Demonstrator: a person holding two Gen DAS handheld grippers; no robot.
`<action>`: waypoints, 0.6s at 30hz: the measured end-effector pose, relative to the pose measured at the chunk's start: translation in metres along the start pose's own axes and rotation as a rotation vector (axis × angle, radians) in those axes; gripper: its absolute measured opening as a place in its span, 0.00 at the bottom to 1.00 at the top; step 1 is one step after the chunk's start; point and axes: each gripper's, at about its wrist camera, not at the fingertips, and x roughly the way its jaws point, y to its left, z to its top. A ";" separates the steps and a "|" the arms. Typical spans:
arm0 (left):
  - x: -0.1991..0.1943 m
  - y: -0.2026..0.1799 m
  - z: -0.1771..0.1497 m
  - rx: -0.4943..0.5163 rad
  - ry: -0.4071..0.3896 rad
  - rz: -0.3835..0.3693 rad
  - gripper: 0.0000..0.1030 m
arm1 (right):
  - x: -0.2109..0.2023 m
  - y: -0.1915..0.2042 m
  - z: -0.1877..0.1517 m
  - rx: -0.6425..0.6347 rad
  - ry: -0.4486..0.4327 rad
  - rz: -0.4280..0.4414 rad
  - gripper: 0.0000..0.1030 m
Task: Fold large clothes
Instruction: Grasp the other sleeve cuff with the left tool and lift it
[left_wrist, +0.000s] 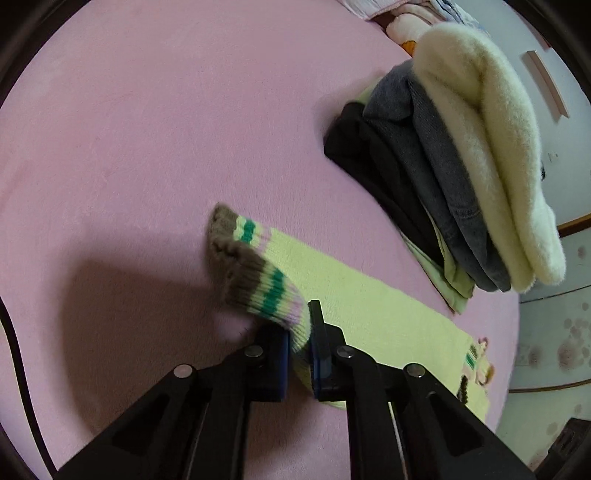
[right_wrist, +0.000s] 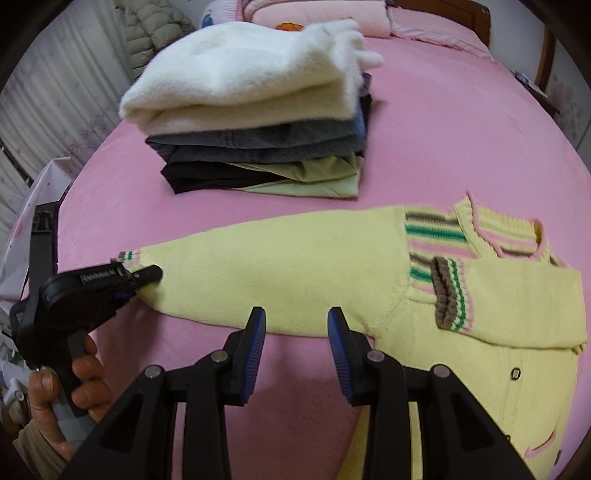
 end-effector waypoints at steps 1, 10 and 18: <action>-0.005 -0.006 -0.001 0.024 -0.017 0.016 0.06 | -0.001 -0.003 -0.001 0.009 0.003 -0.001 0.34; -0.071 -0.135 -0.037 0.369 -0.170 -0.013 0.06 | -0.027 -0.044 -0.010 0.062 -0.024 -0.015 0.34; -0.072 -0.261 -0.097 0.583 -0.146 -0.148 0.06 | -0.062 -0.128 -0.023 0.173 -0.072 -0.087 0.34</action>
